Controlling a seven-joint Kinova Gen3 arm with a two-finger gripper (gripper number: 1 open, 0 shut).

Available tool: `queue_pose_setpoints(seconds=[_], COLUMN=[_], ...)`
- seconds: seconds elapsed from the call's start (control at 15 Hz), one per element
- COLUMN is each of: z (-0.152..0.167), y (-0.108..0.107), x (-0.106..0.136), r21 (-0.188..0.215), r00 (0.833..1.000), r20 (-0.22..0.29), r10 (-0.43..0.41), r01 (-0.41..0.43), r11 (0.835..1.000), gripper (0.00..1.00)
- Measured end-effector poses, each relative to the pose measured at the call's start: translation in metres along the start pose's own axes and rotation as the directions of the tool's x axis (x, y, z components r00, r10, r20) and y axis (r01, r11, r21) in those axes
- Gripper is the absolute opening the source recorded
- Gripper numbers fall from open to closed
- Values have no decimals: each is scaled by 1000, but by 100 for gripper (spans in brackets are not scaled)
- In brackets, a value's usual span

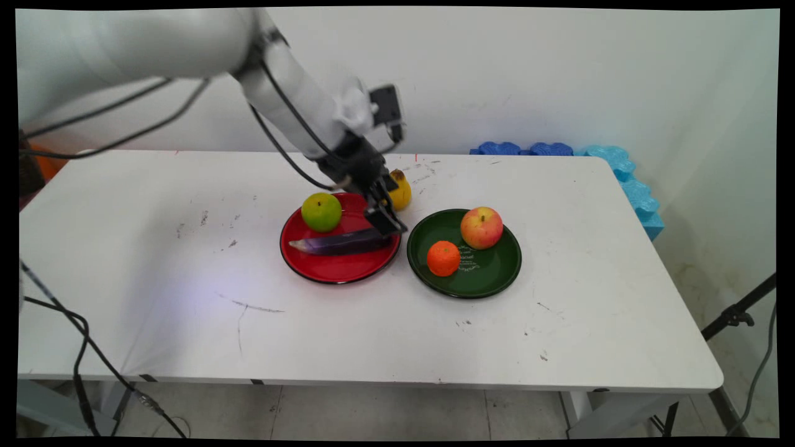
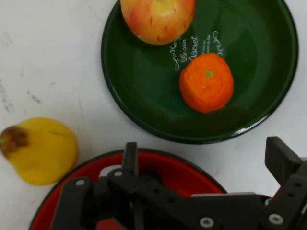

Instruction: Pick up the mandarin from the green plate, then place the picked object on the table

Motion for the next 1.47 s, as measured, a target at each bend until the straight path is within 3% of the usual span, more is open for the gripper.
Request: queue_pose_setpoints(seconds=[0.6,1.13,1.2,1.47], z=[97,138,140,142], y=[-6,-3,-2,5], x=[10,17,18,25], r21=[-77,-114,-118,-137], r00=[999,998,998,998], r20=[-1,-14,-15,-26], r10=[-34,-61,-64,-53], r01=[34,59,61,49], r11=[996,992,991,989], gripper=[100,100,0,0])
